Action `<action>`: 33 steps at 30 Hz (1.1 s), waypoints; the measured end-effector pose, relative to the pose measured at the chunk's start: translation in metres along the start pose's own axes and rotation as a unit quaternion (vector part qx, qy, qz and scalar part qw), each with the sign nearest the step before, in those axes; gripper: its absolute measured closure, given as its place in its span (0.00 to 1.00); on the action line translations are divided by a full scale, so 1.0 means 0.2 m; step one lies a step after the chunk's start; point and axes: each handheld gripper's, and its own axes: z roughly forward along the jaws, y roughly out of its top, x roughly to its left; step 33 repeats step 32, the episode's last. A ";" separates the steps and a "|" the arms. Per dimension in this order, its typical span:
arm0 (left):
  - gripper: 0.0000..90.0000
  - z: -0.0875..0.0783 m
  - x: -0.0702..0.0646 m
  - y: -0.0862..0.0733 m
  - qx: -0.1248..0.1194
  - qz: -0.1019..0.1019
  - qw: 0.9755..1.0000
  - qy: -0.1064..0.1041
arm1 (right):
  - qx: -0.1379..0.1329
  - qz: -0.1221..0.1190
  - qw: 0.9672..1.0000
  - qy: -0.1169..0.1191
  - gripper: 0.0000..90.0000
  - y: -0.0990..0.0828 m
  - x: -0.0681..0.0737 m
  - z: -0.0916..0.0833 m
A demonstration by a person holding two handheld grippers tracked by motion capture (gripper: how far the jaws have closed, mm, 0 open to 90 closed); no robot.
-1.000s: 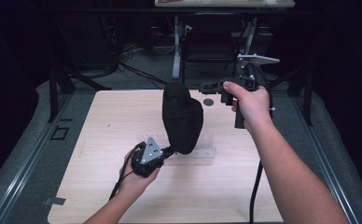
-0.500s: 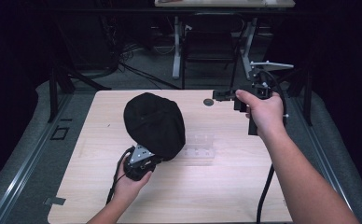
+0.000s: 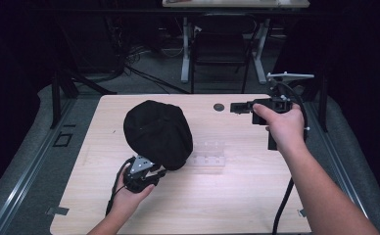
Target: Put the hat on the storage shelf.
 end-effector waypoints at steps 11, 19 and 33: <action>0.54 -0.17 0.14 -0.10 -0.003 -0.051 0.998 0.030 | 0.012 -0.035 0.998 -0.057 0.76 -0.12 -0.06 -0.02; 0.52 -0.20 0.21 -0.20 -0.012 -0.075 0.997 0.033 | 0.013 -0.047 0.996 -0.071 0.73 -0.27 -0.15 -0.01; 0.51 -0.12 0.14 -0.17 -0.012 -0.041 0.999 -0.003 | -0.035 -0.086 0.991 -0.093 0.59 -0.53 -0.30 -0.03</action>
